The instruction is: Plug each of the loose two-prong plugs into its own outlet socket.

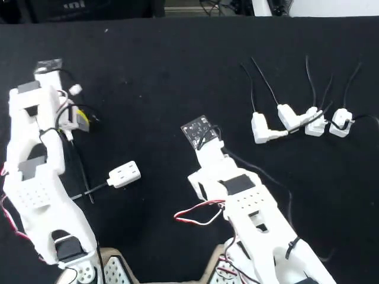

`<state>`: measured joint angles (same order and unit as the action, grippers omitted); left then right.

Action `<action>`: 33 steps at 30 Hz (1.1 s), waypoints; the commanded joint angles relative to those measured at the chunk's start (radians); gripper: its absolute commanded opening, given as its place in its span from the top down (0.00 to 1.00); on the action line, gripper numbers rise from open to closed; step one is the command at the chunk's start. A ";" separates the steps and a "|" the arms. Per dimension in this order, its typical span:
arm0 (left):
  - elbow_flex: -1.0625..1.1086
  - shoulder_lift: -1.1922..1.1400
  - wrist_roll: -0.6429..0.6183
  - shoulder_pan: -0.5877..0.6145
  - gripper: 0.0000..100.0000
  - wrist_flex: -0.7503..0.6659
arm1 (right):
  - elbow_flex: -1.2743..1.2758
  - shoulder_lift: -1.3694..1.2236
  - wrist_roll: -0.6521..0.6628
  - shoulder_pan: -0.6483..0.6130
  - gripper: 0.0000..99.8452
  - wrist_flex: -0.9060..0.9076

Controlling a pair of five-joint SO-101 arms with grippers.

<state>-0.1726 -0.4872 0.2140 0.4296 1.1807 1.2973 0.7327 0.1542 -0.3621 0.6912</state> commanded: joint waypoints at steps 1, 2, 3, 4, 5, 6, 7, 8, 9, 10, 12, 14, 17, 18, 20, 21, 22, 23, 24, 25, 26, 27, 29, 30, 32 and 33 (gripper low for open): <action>-0.246 -0.081 -0.054 0.018 0.72 0.041 | -0.053 -0.001 -0.002 0.018 0.89 0.003; -0.277 -0.104 -0.054 0.016 0.72 0.052 | -0.053 -0.001 -0.002 0.018 0.89 0.003; -0.309 -0.127 -0.054 0.016 0.72 0.061 | -0.054 -0.001 -0.002 0.018 0.89 0.003; -0.332 -0.143 -0.055 0.016 0.72 0.068 | -0.054 -0.001 -0.002 0.018 0.89 0.003; -0.355 -0.161 -0.066 0.021 0.72 0.075 | -0.054 -0.001 -0.002 0.018 0.89 0.003; -0.378 -0.183 -0.069 0.025 0.72 0.089 | -0.053 -0.001 -0.002 0.018 0.89 0.003; -0.397 -0.198 -0.066 0.031 0.72 0.104 | -0.053 -0.001 -0.002 0.018 0.89 0.003; -0.414 -0.215 -0.066 0.036 0.72 0.120 | -0.053 -0.001 -0.002 0.018 0.89 0.003; -0.426 -0.232 -0.066 0.039 0.72 0.127 | -0.053 -0.001 -0.002 0.018 0.89 0.003; -0.437 -0.252 -0.066 0.042 0.72 0.137 | -0.053 -0.001 -0.002 0.018 0.89 0.003; -0.447 -0.282 -0.069 0.045 0.73 0.137 | -0.053 -0.001 -0.002 0.018 0.89 0.003; -0.458 -0.296 -0.072 0.053 0.80 0.138 | -0.053 -0.001 -0.002 0.018 0.89 0.003; -0.475 -0.287 -0.074 0.061 0.97 0.138 | -0.053 -0.001 -0.002 0.018 0.89 0.002; -0.481 -0.278 -0.074 0.061 0.97 0.143 | -0.053 -0.001 -0.002 0.018 0.89 0.000; -0.509 -0.242 -0.074 0.061 0.96 0.193 | -0.053 -0.001 -0.002 0.018 0.89 -0.002; -0.530 -0.224 -0.074 0.059 0.97 0.222 | -0.053 -0.001 -0.002 0.018 0.89 -0.002; -0.552 -0.206 -0.074 0.054 0.97 0.249 | -0.053 -0.001 -0.002 0.018 0.89 -0.002; -0.575 -0.187 -0.074 0.051 0.97 0.276 | -0.053 -0.001 -0.002 0.018 0.89 -0.002; -0.601 -0.169 -0.074 0.048 0.97 0.304 | -0.053 -0.001 -0.002 0.018 0.89 -0.002; -0.631 -0.150 -0.071 0.041 0.97 0.331 | -0.051 -0.001 -0.003 0.018 0.89 -0.002; -0.664 -0.133 -0.068 0.033 0.97 0.356 | -0.051 -0.001 -0.006 0.018 0.89 -0.002; -0.699 -0.121 -0.066 0.027 0.97 0.379 | -0.051 -0.001 -0.008 0.018 0.89 -0.002; -0.773 -0.100 -0.063 0.022 0.97 0.404 | -0.051 -0.001 -0.009 0.018 0.89 -0.002; -0.814 -0.092 -0.049 0.022 0.97 0.407 | -0.051 -0.001 -0.009 0.020 0.89 -0.002; -0.894 -0.086 0.011 0.008 0.97 0.416 | -0.051 -0.001 -0.009 0.023 0.89 -0.002; -0.920 -0.081 0.049 -0.005 0.97 0.430 | -0.051 0.001 -0.009 0.025 0.89 -0.002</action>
<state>-0.9137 -0.6544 0.1634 0.4649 1.5781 1.2973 0.7327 0.1542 -0.3621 0.6912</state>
